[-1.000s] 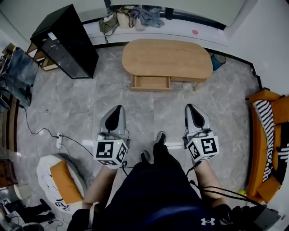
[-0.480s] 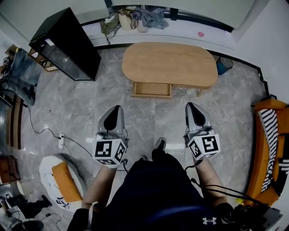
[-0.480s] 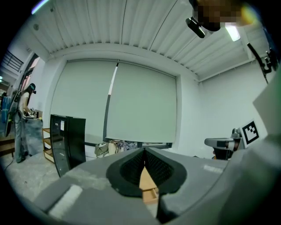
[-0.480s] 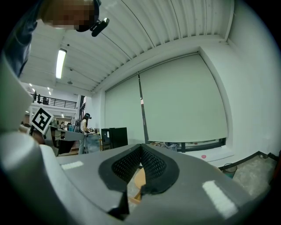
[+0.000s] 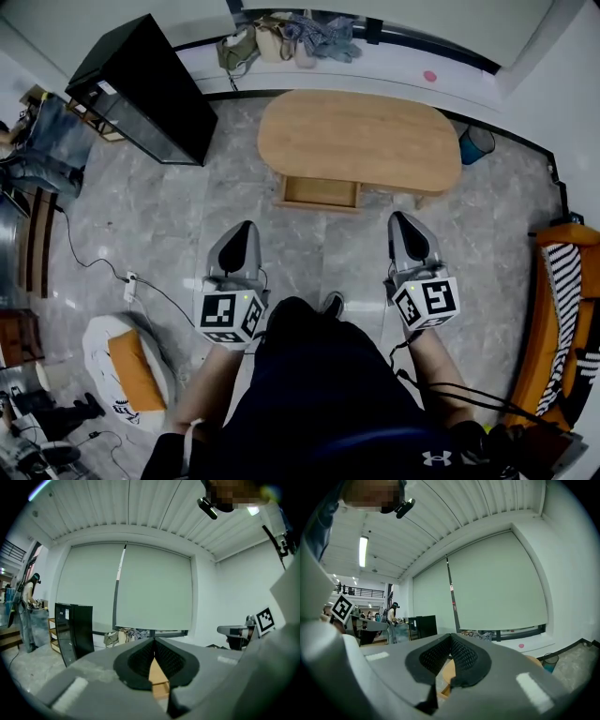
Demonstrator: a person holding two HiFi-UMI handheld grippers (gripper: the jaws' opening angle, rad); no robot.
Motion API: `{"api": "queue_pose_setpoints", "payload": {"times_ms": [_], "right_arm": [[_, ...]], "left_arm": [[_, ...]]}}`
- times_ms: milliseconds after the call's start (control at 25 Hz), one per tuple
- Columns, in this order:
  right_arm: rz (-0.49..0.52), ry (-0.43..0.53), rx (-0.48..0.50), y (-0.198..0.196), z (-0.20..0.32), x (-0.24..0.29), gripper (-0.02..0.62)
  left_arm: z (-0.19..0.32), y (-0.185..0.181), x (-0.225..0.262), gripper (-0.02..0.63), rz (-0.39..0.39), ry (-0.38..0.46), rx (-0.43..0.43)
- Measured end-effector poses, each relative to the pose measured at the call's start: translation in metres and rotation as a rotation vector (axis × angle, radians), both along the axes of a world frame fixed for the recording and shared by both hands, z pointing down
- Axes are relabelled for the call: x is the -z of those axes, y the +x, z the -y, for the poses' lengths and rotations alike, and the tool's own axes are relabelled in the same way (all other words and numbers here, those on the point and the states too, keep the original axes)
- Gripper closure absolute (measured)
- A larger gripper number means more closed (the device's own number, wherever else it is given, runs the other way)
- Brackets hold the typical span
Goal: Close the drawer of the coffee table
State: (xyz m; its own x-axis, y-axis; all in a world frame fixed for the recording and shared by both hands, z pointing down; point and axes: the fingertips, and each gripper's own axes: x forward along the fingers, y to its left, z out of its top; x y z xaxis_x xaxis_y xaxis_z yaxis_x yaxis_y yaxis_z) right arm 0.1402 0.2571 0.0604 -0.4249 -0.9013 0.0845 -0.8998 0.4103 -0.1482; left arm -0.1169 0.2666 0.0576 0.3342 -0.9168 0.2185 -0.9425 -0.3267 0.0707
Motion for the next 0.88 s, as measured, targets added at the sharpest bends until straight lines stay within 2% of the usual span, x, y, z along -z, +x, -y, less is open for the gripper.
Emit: {"api": "queue_pose_setpoints", "payload": {"times_ms": [440, 880], "right_arm": [[-0.017, -0.029, -0.007, -0.008, 0.053, -0.019, 0.592], [-0.046, -0.094, -0.069, -0.02, 0.146, -0.037, 0.592]], "left_arm": [[0.06, -0.007, -0.021, 0.603, -0.013, -0.023, -0.003], [0.172, -0.035, -0.044, 0.603, -0.014, -0.065, -0.049]]}}
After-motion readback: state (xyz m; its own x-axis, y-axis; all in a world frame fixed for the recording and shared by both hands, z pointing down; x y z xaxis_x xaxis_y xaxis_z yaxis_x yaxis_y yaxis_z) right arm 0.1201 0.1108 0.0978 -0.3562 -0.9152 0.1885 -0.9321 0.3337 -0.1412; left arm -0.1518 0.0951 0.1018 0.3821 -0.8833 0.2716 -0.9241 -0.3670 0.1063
